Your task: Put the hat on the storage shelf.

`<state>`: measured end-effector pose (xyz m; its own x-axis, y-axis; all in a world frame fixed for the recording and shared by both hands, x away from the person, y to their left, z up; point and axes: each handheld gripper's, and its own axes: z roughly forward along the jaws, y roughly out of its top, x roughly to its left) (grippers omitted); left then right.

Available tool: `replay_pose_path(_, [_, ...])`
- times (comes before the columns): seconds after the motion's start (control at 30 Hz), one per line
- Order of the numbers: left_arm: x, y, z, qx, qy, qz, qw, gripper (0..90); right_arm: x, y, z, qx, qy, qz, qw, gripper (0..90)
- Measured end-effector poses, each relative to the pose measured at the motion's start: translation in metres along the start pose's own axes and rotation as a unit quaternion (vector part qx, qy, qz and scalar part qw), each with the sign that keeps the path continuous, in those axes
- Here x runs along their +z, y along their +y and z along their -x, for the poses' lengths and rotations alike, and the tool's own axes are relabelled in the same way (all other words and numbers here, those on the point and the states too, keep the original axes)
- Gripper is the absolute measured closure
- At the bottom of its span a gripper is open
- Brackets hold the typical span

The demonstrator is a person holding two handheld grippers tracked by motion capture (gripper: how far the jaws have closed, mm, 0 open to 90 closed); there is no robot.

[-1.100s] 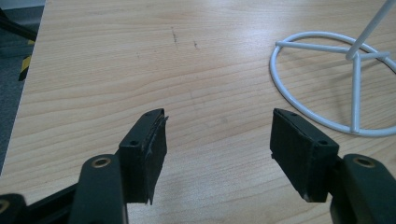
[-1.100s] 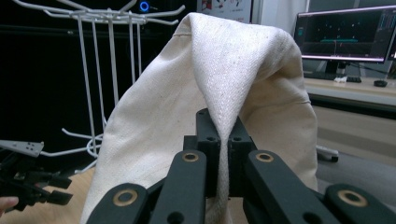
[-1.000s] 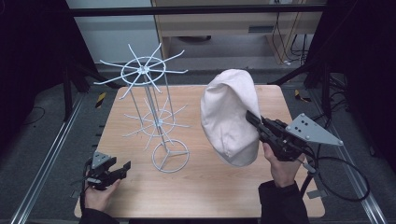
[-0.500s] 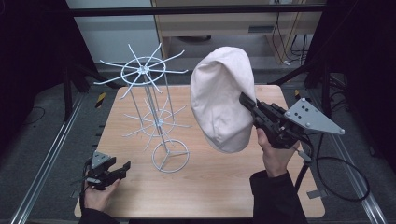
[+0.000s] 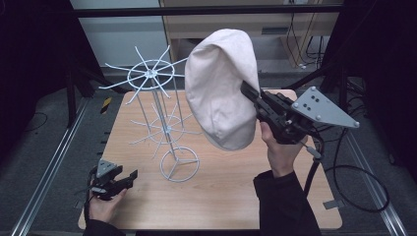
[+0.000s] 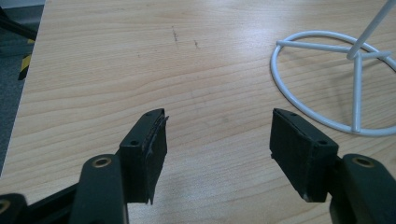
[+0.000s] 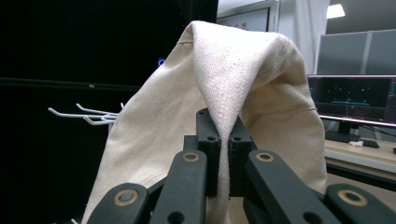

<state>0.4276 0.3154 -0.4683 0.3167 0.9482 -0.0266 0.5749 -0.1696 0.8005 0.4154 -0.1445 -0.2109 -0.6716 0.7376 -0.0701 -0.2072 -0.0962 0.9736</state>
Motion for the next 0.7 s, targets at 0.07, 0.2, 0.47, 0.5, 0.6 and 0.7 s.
replay_pose_path(0.07, [0.0,0.0,0.0,0.0,0.001,0.001,1.0,36.6,0.006,0.001,-0.003,-0.002,0.006,-0.002,1.0,88.3])
replay_pose_path(0.2, [0.0,0.0,-0.001,0.0,0.001,0.0,1.0,36.6,0.02,-0.002,-0.009,-0.007,0.016,-0.013,0.9998,88.2])
replay_pose_path(0.47, [0.0,0.0,-0.001,-0.001,0.001,0.001,1.0,36.7,0.031,-0.018,-0.012,-0.01,0.022,-0.04,0.9989,88.2])
replay_pose_path(0.5, [0.0,0.0,-0.001,-0.001,0.001,0.001,1.0,36.6,0.032,-0.025,-0.011,-0.008,0.022,-0.047,0.9986,88.1])
replay_pose_path(0.6, [0.0,0.0,-0.001,0.0,0.001,0.001,1.0,36.6,0.033,-0.033,-0.009,-0.001,0.024,-0.053,0.9983,88.0])
replay_pose_path(0.7, [0.0,0.0,0.0,-0.001,0.001,0.0,1.0,36.6,0.033,-0.037,-0.008,0.006,0.027,-0.058,0.9979,87.8])
